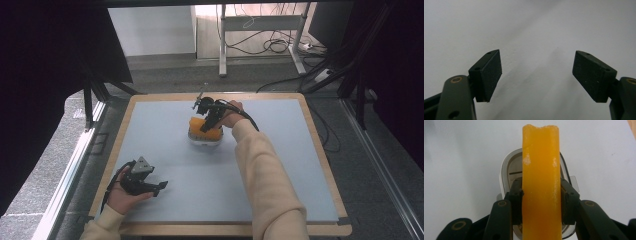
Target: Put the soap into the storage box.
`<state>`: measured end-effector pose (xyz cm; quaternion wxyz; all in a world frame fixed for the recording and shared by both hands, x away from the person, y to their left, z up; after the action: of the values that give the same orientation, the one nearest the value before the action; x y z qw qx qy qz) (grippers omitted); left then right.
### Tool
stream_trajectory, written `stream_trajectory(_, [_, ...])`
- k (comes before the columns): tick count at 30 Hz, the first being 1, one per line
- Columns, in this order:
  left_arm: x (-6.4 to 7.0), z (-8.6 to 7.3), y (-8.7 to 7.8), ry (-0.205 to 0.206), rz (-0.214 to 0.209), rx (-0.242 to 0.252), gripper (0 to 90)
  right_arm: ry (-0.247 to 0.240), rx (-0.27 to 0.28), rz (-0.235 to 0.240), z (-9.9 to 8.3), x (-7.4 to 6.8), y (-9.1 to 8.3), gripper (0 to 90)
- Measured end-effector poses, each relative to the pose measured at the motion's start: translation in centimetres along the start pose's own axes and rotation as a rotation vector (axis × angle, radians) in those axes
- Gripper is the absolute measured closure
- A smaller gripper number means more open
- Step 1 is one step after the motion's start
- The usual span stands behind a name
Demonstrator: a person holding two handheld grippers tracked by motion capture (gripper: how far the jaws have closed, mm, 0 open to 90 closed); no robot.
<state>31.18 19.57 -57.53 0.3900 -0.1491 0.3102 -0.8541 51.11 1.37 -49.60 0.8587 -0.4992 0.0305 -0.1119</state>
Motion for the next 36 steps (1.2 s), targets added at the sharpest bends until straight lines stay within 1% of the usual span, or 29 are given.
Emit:
stream_trajectory(6, [0.0, 0.0, 0.1, 0.003, 0.001, -0.002, 23.4, 0.007, -0.015, 0.002, -0.3, 0.1, 0.5, 60.9])
stream_trajectory(9, [0.0, 0.0, 0.0, 0.002, 0.000, -0.001, 23.4, 0.042, 0.055, -0.010, 0.2, 0.4, 0.1, 55.3])
stream_trajectory(11, [0.1, 0.0, 0.0, 0.003, -0.001, -0.001, 23.4, 0.042, 0.064, -0.041, 0.4, 0.6, -0.2, 50.1])
stream_trajectory(12, [0.1, 0.0, 0.0, 0.004, 0.000, -0.001, 23.4, 0.045, 0.065, -0.048, 0.4, 0.6, -0.3, 47.6])
stream_trajectory(14, [0.2, 0.1, 0.0, 0.005, -0.001, 0.000, 23.4, 0.058, 0.067, -0.083, 0.4, 0.8, -0.5, 40.8])
stream_trajectory(16, [0.2, 0.1, 0.0, 0.005, -0.001, 0.001, 23.4, 0.076, 0.076, -0.117, 0.3, 1.0, -0.6, 35.9])
stream_trajectory(17, [0.2, 0.1, 0.0, 0.005, -0.001, 0.000, 23.4, 0.095, 0.083, -0.138, 0.2, 1.2, -0.8, 32.7])
stream_trajectory(19, [0.2, 0.1, 0.1, 0.005, 0.000, 0.001, 23.4, 0.116, 0.097, -0.152, 0.1, 1.4, -0.9, 29.7])
stream_trajectory(22, [0.1, 0.0, 0.0, 0.005, 0.000, -0.003, 23.4, 0.126, 0.104, -0.187, -0.2, 1.7, -1.0, 24.4])
stream_trajectory(23, [0.1, 0.0, 0.0, 0.005, 0.000, -0.003, 23.4, 0.137, 0.109, -0.207, -0.3, 1.9, -1.1, 23.4])
stream_trajectory(24, [0.0, 0.0, 0.0, 0.003, 0.000, -0.002, 23.4, 0.146, 0.115, -0.215, -0.4, 2.0, -1.2, 23.2])
stream_trajectory(27, [0.0, 0.0, 0.0, 0.006, 0.000, -0.004, 23.4, 0.176, 0.163, -0.234, -0.7, 2.1, -1.8, 22.8])
stream_trajectory(29, [0.0, 0.0, 0.0, 0.008, 0.001, -0.006, 23.4, 0.188, 0.177, -0.238, -0.9, 2.0, -2.1, 22.0])
stream_trajectory(31, [0.0, 0.1, -0.1, 0.006, 0.000, -0.004, 23.4, 0.201, 0.196, -0.249, -1.2, 2.0, -2.6, 21.8])
stream_trajectory(35, [-0.1, 0.1, -0.1, 0.003, 0.004, -0.001, 23.4, 0.236, 0.251, -0.266, -2.0, 1.4, -3.7, 21.8])
stream_trajectory(36, [-0.1, 0.1, -0.1, 0.003, 0.005, -0.001, 23.4, 0.236, 0.261, -0.272, -2.3, 1.3, -4.0, 21.8])
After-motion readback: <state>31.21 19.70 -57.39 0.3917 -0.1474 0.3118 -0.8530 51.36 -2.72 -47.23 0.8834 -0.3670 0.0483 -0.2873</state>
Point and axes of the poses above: each handheld gripper's, and its own axes: y roughly forward along the jaws, z roughly out of its top, x roughly to its right, the point moved 7 cm from there along y, roughly forward along the jaws, and after that the axes turned 7 degrees about x, right-handed, at the moved point
